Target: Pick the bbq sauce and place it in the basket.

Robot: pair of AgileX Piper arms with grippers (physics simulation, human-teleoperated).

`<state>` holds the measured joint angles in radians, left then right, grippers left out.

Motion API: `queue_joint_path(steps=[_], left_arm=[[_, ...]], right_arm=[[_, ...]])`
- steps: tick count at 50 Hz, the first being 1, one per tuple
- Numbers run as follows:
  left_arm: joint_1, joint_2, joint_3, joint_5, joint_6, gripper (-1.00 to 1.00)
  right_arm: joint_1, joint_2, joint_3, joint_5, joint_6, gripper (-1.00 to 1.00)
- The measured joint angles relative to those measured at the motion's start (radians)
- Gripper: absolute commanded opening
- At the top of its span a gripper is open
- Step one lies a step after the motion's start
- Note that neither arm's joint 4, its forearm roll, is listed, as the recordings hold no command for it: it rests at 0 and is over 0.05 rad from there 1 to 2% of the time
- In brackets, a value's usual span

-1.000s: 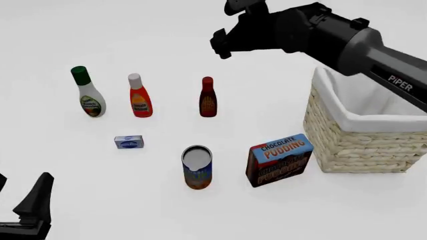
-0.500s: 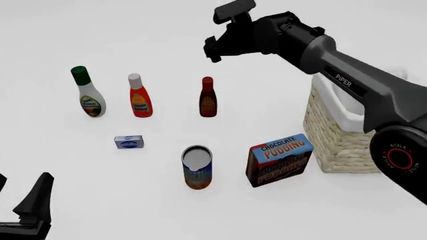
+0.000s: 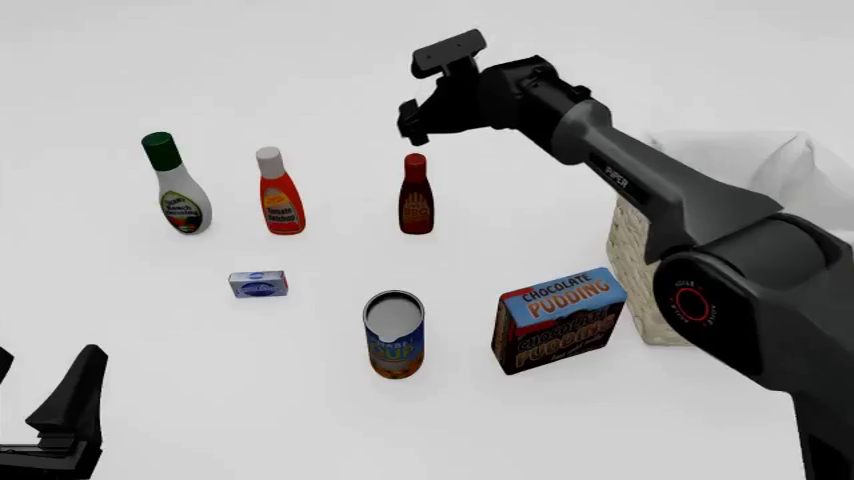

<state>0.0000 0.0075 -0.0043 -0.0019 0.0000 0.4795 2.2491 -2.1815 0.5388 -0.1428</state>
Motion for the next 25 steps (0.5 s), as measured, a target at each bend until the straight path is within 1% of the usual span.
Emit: queue_joint_path(steps=[14, 25], left_arm=[[0.000, 0.000, 0.000, 0.000, 0.000, 1.00], [0.000, 0.000, 0.000, 0.000, 0.000, 1.00]], right_arm=[[-0.007, 0.110, -0.116, 0.036, -0.003, 1.00], [0.000, 0.165, -0.160, 0.049, 0.000, 1.00]])
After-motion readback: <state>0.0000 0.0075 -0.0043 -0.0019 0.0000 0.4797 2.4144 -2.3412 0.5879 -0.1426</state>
